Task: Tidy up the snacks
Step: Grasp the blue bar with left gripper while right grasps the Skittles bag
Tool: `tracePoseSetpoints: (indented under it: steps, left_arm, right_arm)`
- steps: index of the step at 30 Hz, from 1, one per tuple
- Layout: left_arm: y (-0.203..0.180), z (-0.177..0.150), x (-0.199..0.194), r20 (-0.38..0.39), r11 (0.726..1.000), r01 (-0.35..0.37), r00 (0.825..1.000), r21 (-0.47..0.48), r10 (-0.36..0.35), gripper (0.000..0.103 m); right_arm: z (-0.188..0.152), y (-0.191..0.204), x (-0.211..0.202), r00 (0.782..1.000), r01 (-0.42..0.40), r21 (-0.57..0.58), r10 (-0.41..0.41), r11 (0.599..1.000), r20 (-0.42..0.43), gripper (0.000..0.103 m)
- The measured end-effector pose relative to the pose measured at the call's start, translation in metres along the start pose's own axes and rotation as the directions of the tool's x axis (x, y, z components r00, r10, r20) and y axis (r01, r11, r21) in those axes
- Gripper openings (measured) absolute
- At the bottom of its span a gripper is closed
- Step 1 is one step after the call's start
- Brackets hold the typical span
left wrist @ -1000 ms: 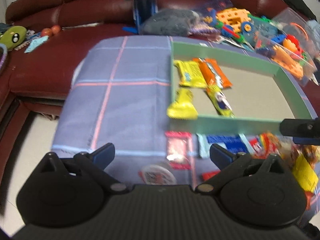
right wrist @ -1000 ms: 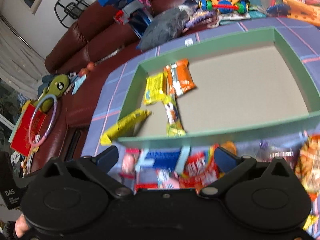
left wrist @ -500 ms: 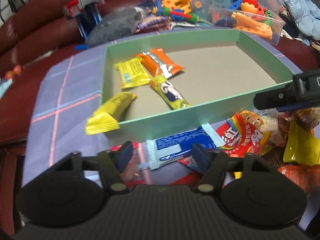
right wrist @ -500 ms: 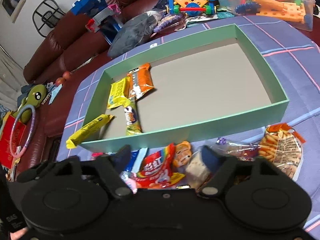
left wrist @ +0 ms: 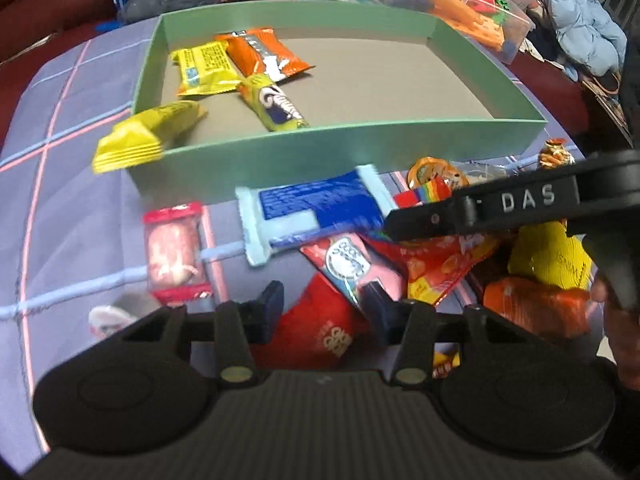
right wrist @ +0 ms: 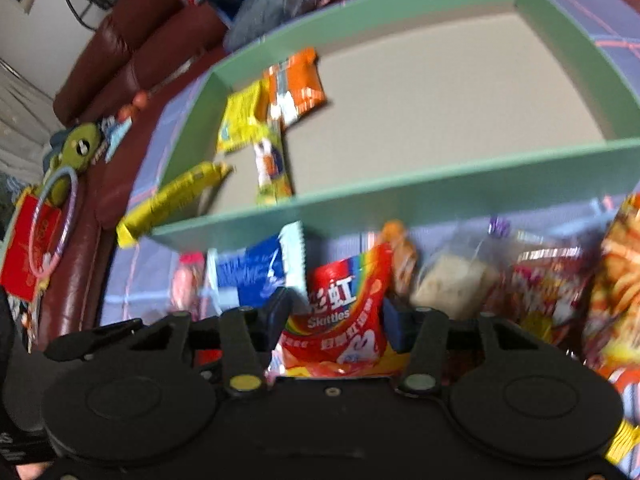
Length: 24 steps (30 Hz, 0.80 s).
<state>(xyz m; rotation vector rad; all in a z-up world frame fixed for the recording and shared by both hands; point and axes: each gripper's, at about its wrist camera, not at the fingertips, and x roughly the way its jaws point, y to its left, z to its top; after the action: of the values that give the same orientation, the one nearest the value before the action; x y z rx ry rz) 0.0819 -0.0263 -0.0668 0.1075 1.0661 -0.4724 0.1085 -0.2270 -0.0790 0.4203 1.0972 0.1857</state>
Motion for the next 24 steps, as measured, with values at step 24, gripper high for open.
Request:
tracePoseSetpoints:
  steps: [24]
  left_arm:
    - [-0.017,0.002,0.013,-0.039,0.989,0.011,0.999,0.149,-0.005,0.054]
  right_arm:
    - [-0.009,-0.014,-0.010,0.999,-0.037,0.007,0.037,0.999,-0.008,0.072]
